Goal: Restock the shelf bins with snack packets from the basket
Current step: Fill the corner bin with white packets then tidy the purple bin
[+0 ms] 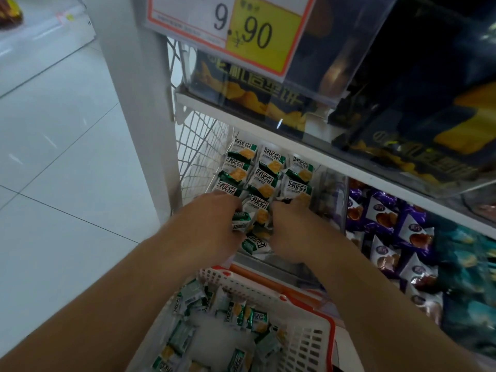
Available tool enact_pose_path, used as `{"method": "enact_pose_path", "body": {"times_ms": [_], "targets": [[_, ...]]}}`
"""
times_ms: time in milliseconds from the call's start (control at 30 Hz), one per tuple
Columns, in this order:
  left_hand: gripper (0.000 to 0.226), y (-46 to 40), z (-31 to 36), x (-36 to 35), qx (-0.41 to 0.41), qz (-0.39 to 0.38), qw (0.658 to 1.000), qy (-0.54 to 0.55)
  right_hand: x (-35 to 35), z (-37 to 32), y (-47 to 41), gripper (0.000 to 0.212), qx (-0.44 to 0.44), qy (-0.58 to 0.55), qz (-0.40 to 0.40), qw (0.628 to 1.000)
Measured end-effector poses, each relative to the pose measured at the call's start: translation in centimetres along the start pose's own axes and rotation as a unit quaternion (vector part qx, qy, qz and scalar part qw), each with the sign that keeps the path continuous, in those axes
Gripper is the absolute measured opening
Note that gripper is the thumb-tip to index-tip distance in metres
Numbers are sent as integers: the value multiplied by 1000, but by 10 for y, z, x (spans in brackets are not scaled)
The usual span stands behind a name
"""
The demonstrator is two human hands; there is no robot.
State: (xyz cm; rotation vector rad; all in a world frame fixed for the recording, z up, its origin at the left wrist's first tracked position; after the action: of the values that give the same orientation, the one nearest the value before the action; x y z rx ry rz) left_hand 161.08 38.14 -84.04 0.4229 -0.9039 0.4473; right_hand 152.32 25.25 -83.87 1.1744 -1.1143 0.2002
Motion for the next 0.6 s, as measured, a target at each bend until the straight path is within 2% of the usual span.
{"method": "enact_pose_path", "body": {"times_ms": [100, 167, 267, 433, 533, 600], "targets": [[22, -1, -2, -1, -3, 1, 1000, 4, 4, -3, 4, 6, 1, -22, 6, 1000], [19, -3, -2, -2, -6, 2, 1000, 5, 2, -3, 6, 33, 3, -31, -8, 999], [14, -5, -2, -3, -9, 2, 1000, 0, 1, -9, 9, 46, 14, -49, -12, 999], [18, -6, -3, -2, -8, -3, 1000, -4, 7, -3, 5, 42, 8, -57, 22, 998], [18, -6, -3, 0, -4, -1, 1000, -1, 18, 6, 6, 42, -3, -77, 86, 993], [18, -7, -3, 0, 2, -5, 1000, 1, 26, 9, 11, 30, -8, -72, 117, 991]]}}
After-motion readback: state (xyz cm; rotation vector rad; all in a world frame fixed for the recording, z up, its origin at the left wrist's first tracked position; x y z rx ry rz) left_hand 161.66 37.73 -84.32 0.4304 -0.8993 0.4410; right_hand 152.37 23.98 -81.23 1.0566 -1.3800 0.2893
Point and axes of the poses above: each hand's wrist, its own y-axis away from the middle knuckle, its own x-axis out of the back of the hand, z = x × y, the point moved 5 cm from there along -y, towards the middle knuckle, and after that the axes turned 5 degrees about -x, right-handed, at the moved point
